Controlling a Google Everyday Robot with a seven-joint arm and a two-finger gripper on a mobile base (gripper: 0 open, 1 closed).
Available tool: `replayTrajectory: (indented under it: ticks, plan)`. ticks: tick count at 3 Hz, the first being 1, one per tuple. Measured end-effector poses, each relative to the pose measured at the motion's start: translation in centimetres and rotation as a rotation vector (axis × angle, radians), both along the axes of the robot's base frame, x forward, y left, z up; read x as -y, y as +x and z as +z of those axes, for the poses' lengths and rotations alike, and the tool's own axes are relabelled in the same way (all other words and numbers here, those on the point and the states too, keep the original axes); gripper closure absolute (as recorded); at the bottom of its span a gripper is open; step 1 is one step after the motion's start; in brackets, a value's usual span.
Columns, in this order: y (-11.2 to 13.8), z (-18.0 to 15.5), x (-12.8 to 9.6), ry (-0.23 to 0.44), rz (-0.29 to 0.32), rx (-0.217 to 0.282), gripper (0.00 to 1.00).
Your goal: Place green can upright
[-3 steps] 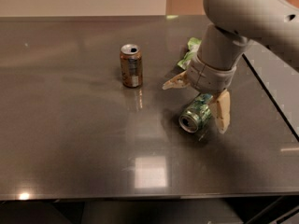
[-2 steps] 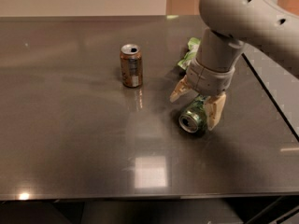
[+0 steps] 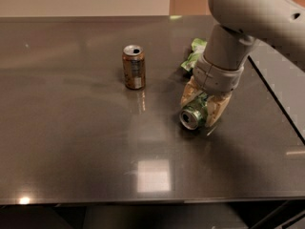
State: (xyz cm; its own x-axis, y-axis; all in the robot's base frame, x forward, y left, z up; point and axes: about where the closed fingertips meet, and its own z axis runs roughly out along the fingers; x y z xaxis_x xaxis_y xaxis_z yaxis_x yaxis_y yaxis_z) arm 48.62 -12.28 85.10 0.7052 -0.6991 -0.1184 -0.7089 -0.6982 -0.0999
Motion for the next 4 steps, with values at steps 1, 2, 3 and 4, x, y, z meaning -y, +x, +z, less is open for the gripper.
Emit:
replayTrajectory:
  ticks: [1, 2, 3, 4]
  plan:
    - [-0.1, 3.0, -0.6, 0.092, -0.066, -0.019, 0.96]
    - [0.0, 6.1, -2.0, 0.231, -0.17, -0.06, 1.0]
    - [0.3, 8.5, -3.4, 0.411, -0.305, -0.127, 1.0]
    - [0.2, 9.4, -4.0, 0.611, -0.449, -0.218, 1.0]
